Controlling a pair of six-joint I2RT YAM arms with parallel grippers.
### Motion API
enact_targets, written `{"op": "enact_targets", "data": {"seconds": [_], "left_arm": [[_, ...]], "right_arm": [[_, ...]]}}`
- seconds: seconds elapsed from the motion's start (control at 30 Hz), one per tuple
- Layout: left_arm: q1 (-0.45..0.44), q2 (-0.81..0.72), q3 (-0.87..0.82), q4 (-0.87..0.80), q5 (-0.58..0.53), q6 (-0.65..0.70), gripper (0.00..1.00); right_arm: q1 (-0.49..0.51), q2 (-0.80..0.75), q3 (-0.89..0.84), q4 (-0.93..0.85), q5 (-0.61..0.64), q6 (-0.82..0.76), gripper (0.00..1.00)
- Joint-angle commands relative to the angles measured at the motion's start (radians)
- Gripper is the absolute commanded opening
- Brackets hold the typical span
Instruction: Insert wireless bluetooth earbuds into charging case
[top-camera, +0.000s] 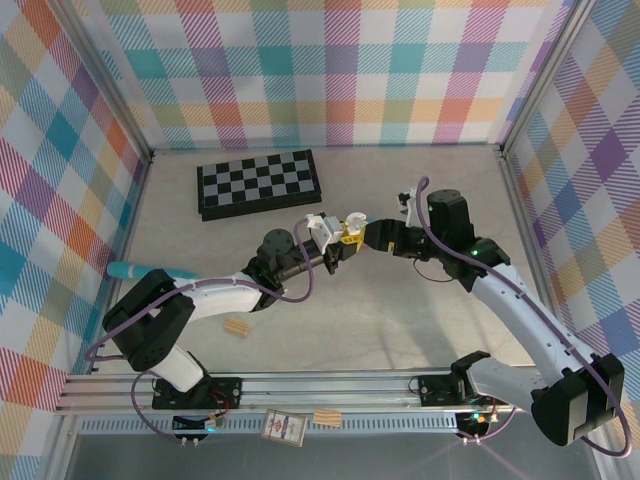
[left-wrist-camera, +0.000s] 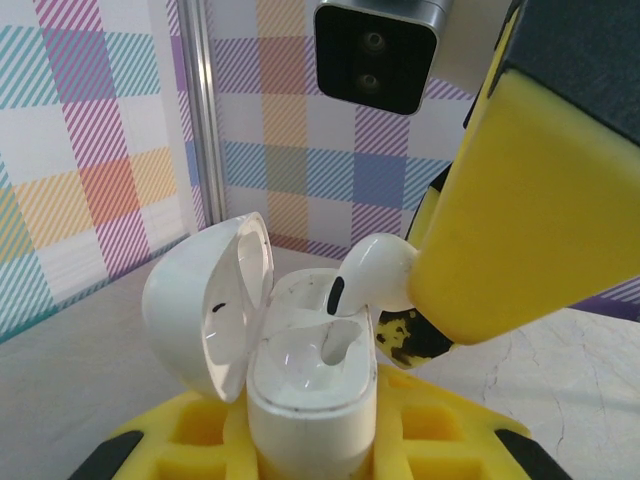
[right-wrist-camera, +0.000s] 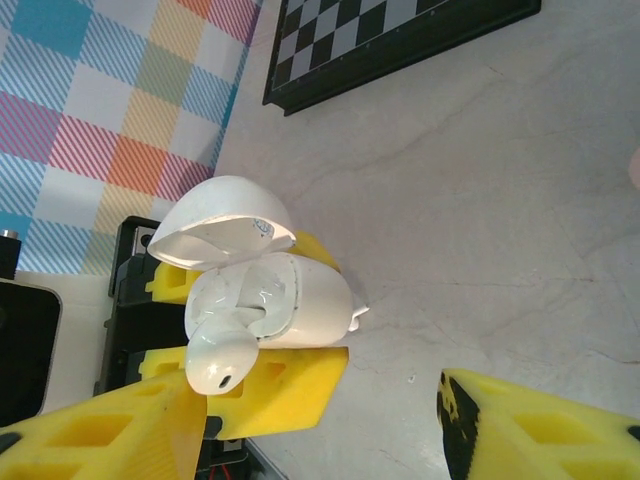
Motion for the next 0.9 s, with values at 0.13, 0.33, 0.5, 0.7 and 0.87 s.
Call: {"op": "enact_targets", "data": {"seconds": [0.13,0.33,0.5,0.7,0.87], "left_arm": [[-0.005,-0.034,0.019,0.064,0.005,0.000,0.13],[-0.005,-0.043,0.015,0.064,0.016,-0.005,0.13],[-0.005,-0.050,0.007,0.065,0.016,-0.006,0.13],[0.052,-0.079,-0.038,0.060,-0.038,-0.006,0.13],[0.190,-0.138,-0.088,0.017,-0.032,-0.026,0.13]], "right_arm": [[-0.002,-0.014,0.053,-0.087,0.112,-0.040,0.61],[-0.002,-0.001,0.081,-0.085,0.132,-0.052,0.61],[-0.002,0.020,0.103,-0.069,0.098,-0.063,0.61],[-0.002,-0.036,0.032,-0.036,0.079,-0.150,0.63],[0.002,-0.001,-0.030,0.011,0.047,-0.166,0.64]]}}
